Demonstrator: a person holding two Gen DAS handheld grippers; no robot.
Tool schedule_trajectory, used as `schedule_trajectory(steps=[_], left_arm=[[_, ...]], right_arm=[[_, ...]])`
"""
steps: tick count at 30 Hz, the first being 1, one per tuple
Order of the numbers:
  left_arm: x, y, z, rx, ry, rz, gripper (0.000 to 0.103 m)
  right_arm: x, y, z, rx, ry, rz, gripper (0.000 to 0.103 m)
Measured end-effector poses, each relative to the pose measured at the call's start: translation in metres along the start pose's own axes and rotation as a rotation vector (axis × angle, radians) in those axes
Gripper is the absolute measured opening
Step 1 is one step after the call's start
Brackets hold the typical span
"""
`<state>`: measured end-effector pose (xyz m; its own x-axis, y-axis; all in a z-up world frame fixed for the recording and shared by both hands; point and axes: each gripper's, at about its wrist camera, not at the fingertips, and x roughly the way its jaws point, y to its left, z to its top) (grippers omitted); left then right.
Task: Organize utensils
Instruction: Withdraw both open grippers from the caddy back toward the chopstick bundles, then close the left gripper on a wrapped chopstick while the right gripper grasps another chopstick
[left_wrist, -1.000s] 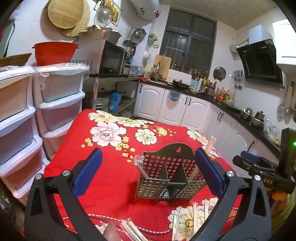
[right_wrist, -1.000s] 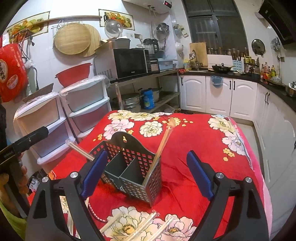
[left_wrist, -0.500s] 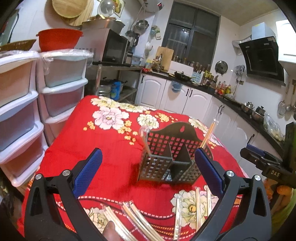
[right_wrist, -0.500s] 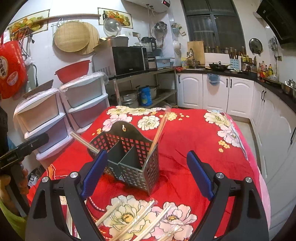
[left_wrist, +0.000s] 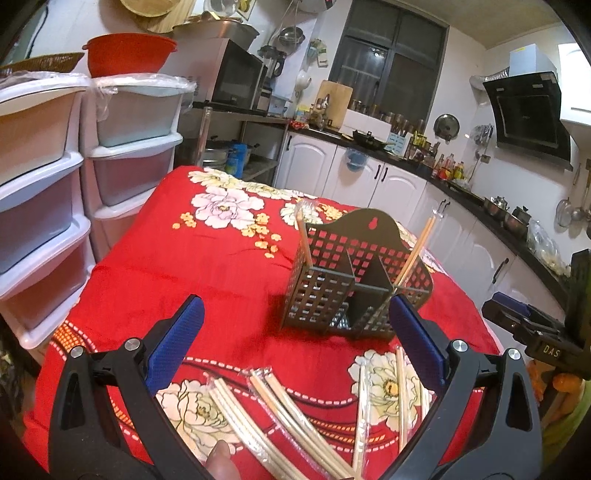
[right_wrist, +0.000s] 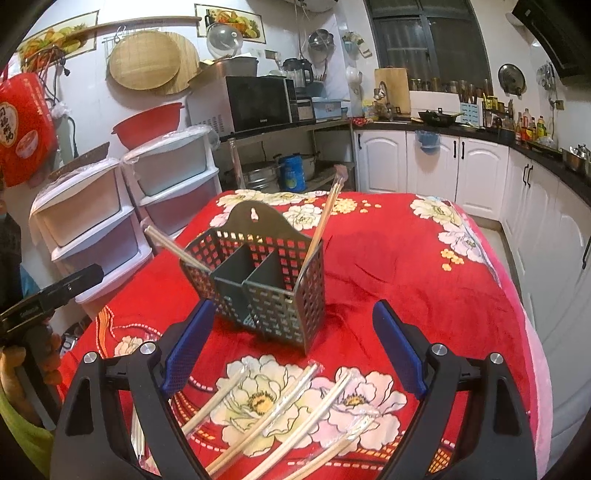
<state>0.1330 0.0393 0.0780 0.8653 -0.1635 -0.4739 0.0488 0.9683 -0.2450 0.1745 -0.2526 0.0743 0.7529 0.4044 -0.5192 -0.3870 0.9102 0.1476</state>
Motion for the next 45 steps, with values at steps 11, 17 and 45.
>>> schedule_trajectory(steps=[11,17,45], left_arm=[[-0.004,0.013,-0.014,-0.020,0.023,0.020,0.091],[-0.005,0.019,-0.023,-0.030,0.042,0.024,0.091],[0.023,0.075,-0.092,-0.205,0.301,-0.015,0.019]], right_arm=[[0.004,0.009,-0.020,-0.007,0.040,0.021,0.084],[0.006,0.014,-0.027,-0.013,0.059,0.033,0.081],[0.027,0.023,-0.060,0.003,0.154,0.065,0.065]])
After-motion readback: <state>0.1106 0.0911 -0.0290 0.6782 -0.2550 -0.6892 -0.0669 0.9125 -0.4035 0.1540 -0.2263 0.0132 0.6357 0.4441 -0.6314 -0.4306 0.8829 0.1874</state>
